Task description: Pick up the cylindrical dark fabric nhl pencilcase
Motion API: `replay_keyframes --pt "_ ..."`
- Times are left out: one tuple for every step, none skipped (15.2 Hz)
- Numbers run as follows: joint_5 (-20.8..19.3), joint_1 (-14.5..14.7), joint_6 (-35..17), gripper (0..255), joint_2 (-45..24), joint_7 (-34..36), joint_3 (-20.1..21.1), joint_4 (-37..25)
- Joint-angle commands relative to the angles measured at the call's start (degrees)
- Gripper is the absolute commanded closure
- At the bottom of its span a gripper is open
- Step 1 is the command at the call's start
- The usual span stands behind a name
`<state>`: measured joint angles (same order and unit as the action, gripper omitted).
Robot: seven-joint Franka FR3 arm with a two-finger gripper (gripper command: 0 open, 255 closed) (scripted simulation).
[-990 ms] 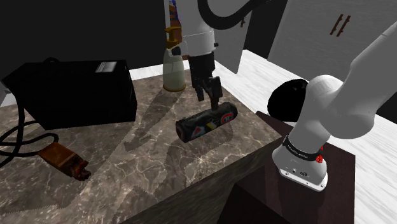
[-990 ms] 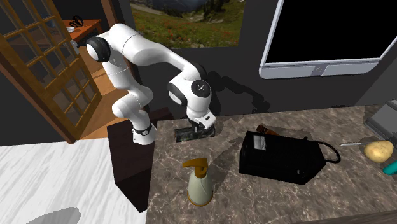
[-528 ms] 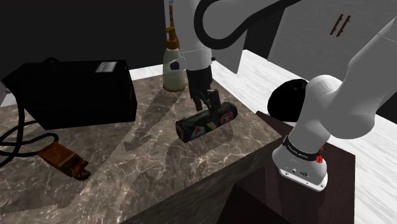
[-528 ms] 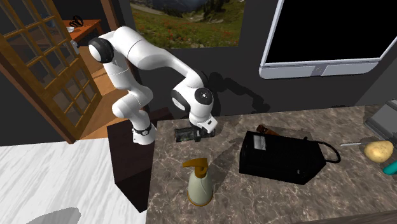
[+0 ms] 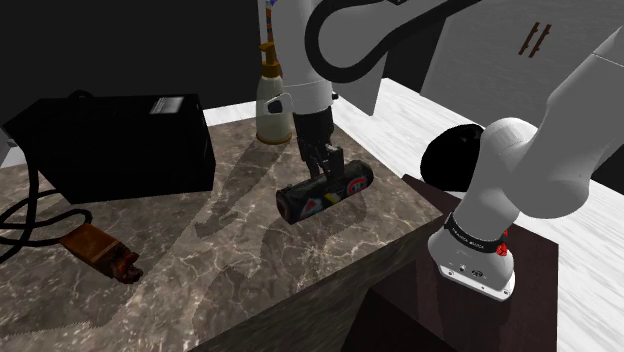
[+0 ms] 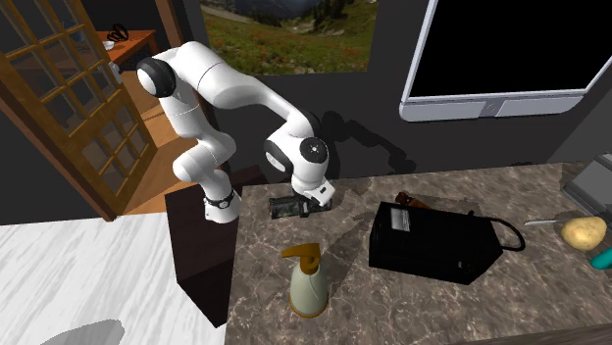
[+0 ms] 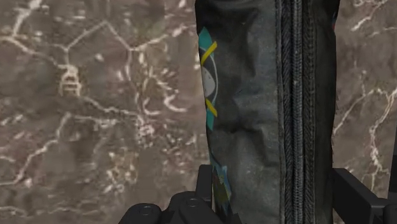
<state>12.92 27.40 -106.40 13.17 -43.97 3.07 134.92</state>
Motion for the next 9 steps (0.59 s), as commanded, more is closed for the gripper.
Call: replay_keyframes --pt "0.02 0.02 -0.15 255 -0.16 0.00 0.03 0.06" --pt "0.03 0.03 -0.18 255 -0.13 0.00 0.04 0.12" --pt "0.04 0.03 -0.21 255 -0.15 0.01 0.05 0.13" --pt "0.01 0.01 -0.11 255 -0.11 -0.02 0.02 0.09" --pt "-0.05 -0.01 0.68 255 0.22 0.13 -0.01 -0.39" --pt "-0.10 -0.02 1.47 255 0.55 0.27 -0.04 -0.87" --pt "-0.15 -0.04 2.26 255 0.83 0.40 -0.07 -1.38" --pt "-0.20 -0.05 3.04 255 1.12 0.54 -0.09 -1.89" --pt "-0.24 -0.06 3.83 255 1.39 0.68 -0.12 -2.42"
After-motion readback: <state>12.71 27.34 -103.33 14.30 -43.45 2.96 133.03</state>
